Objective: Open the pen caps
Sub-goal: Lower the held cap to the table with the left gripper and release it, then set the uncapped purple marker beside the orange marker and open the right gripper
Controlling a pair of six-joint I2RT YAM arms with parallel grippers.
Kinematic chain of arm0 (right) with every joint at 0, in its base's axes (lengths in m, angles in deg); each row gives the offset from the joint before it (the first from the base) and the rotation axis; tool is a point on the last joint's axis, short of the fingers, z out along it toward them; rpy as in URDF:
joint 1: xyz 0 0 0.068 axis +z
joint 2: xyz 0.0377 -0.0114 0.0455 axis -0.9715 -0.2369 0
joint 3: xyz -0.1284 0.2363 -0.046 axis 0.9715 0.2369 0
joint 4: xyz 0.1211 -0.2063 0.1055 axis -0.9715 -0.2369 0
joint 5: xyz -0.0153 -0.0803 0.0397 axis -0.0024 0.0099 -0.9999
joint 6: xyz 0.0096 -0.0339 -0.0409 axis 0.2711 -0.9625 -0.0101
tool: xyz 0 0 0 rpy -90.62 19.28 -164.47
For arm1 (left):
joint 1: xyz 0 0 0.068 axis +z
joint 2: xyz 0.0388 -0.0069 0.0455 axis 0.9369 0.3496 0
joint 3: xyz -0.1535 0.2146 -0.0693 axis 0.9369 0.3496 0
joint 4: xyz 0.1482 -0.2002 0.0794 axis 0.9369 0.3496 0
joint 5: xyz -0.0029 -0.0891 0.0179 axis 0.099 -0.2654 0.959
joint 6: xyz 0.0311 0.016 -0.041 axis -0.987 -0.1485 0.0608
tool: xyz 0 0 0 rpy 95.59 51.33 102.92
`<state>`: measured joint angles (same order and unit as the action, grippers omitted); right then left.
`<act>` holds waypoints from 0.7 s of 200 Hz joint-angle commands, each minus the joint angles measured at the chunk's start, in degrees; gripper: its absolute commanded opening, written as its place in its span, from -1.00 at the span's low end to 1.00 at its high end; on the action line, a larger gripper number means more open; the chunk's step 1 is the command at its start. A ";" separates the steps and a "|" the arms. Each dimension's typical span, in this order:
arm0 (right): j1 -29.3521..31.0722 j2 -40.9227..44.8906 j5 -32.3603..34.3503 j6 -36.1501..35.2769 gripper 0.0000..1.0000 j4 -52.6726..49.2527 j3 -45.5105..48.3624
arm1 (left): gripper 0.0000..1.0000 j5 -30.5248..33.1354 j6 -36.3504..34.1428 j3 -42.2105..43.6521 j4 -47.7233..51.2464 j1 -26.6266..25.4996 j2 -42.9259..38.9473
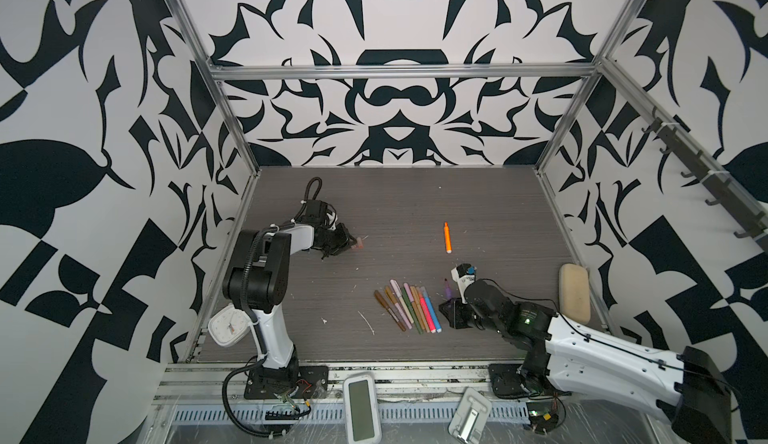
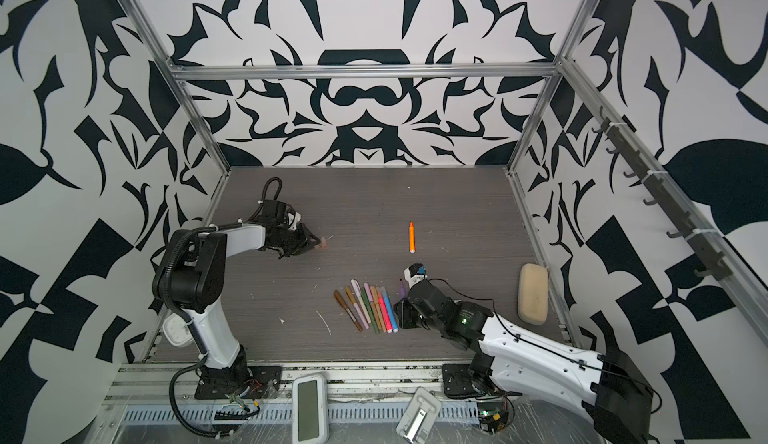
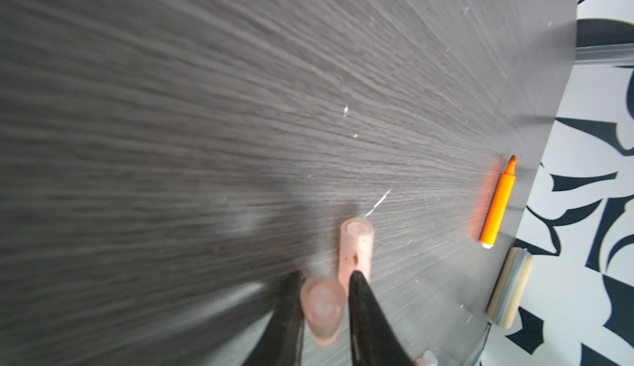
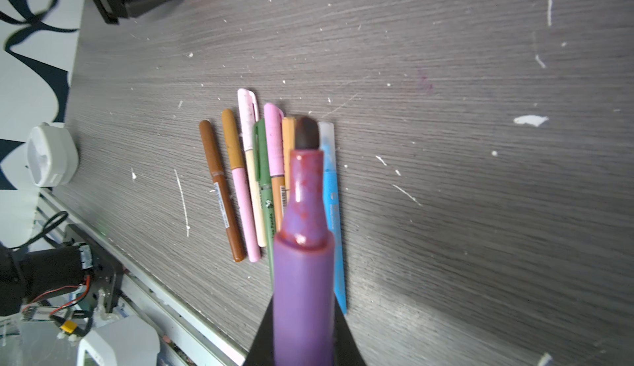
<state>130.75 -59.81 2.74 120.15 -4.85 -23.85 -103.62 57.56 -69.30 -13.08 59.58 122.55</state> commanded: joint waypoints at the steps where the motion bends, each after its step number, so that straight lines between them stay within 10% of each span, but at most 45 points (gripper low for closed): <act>1: -0.07 -0.49 0.69 -1.36 -1.00 0.94 -2.32 | -0.36 3.37 -0.62 1.16 6.97 -0.24 2.99; 57: -3.92 -2.45 -1.00 -6.84 -1.00 -5.57 -7.69 | -0.31 3.39 -0.31 1.74 7.90 -0.33 -0.36; 140: -39.88 -30.36 -19.87 -31.36 -1.00 -12.59 -29.77 | -0.36 -1.88 0.31 4.27 18.81 -0.41 -26.53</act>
<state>95.08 -81.49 -12.54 97.35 -15.21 -48.66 -101.35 57.58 -65.47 -1.15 59.38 105.78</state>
